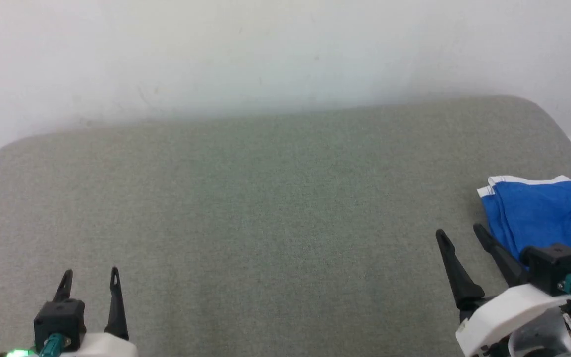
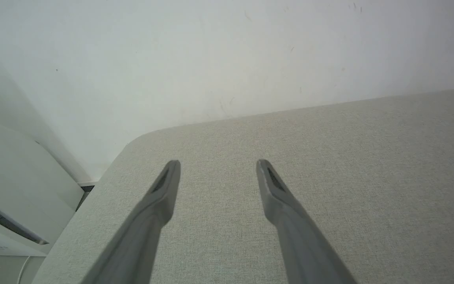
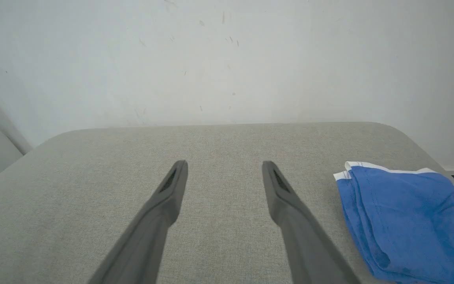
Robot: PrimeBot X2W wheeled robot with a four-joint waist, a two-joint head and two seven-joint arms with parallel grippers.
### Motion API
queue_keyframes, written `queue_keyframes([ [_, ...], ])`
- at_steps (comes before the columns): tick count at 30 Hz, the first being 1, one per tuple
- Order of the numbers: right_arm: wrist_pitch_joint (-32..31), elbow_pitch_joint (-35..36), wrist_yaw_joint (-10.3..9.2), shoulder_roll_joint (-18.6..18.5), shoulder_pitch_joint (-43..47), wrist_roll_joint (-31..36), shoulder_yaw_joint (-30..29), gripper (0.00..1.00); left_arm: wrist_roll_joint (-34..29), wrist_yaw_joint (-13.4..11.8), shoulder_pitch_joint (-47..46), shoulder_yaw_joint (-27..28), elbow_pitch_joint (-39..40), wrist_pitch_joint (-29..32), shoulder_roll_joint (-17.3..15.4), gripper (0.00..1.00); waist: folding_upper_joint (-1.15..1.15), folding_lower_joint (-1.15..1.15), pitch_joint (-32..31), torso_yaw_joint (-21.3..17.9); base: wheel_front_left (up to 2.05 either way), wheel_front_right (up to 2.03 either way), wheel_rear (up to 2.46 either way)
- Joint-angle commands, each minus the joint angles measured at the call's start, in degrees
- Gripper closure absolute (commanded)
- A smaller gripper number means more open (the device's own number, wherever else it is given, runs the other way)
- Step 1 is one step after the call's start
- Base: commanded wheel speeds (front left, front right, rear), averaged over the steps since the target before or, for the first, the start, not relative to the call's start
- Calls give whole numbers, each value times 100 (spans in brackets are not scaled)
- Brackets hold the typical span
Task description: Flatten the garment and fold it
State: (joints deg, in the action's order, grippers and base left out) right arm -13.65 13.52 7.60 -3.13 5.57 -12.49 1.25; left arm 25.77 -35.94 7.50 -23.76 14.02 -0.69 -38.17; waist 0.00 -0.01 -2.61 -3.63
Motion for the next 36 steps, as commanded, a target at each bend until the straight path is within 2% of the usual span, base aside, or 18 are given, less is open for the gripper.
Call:
queue_keyframes([
  [1,-6,34,-11,21,112,-126,-27,0,53,-47,129,8,78,26,-69,0,0,1,-158,119,0,0,0],
  [6,12,14,-11,23,202,-296,-66,0,150,53,231,20,265,3,-132,0,0,1,-243,279,0,0,0],
  [11,5,-2,-11,24,183,-336,-68,0,300,380,101,50,397,-319,-71,0,0,1,-198,355,0,0,0],
  [14,8,-20,-11,24,162,-335,-63,0,399,624,-2,84,308,-546,-58,0,0,1,-152,377,0,0,0],
  [17,20,-36,-11,24,140,-331,-54,0,424,762,-85,114,128,-732,-52,0,0,1,-118,387,0,0,0],
  [23,44,-61,-11,24,130,-327,-53,0,490,885,-143,155,-137,-997,38,0,0,1,-72,404,0,0,0],
  [29,64,-86,-11,24,139,-273,-38,0,508,897,-173,148,-324,-1101,140,0,0,1,-50,411,0,0,0],
  [34,237,-379,-11,24,339,-108,-67,0,518,928,18,-21,-679,-1208,360,0,0,1,-74,425,0,0,0],
  [35,208,-389,0,9,295,-117,-74,100,541,918,0,-35,-683,-1170,362,100,0,1,-73,426,0,0,0],
  [36,209,-397,1,8,305,-117,-73,100,542,920,14,-47,-683,-1165,374,100,0,1,-73,426,0,0,0],
])
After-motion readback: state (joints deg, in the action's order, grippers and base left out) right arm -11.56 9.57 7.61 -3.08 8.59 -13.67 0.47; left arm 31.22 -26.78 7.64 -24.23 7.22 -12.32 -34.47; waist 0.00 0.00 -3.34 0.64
